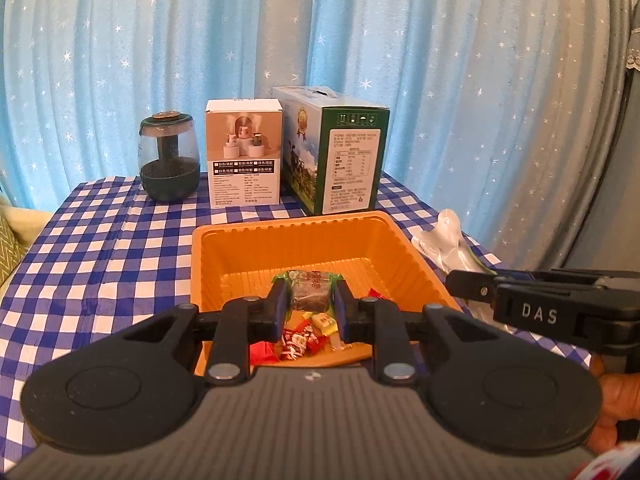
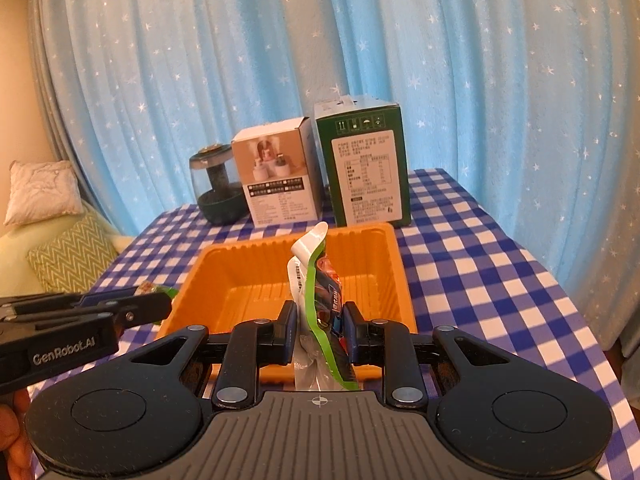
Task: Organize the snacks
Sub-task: 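Carry the pouch and green-wrapped cake over the orange tray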
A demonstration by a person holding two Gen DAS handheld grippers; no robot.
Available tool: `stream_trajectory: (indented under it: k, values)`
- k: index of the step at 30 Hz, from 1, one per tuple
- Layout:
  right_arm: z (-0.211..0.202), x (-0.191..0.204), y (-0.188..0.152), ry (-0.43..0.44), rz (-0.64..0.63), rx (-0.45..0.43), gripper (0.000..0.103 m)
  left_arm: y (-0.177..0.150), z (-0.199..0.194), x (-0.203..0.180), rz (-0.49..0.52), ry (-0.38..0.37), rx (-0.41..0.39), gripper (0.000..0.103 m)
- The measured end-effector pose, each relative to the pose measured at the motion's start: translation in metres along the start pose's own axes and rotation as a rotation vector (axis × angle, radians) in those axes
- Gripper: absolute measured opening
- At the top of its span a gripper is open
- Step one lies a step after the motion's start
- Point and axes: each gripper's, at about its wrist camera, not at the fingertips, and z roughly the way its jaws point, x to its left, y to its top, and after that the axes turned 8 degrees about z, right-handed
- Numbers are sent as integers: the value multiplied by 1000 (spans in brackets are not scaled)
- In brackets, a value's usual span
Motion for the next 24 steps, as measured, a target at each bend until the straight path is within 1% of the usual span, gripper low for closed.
stream_trajectory:
  k: [8,17,24]
  values:
    - [30,-2,17,6,13,-4,25,8,25,15,-22,12,11,22]
    - [67,-6,31,6,36,14,25,14,59,30,-50,31,31,22]
    - [97,-11,34,10,44,53,25,9,86,40,-51,37,60,22]
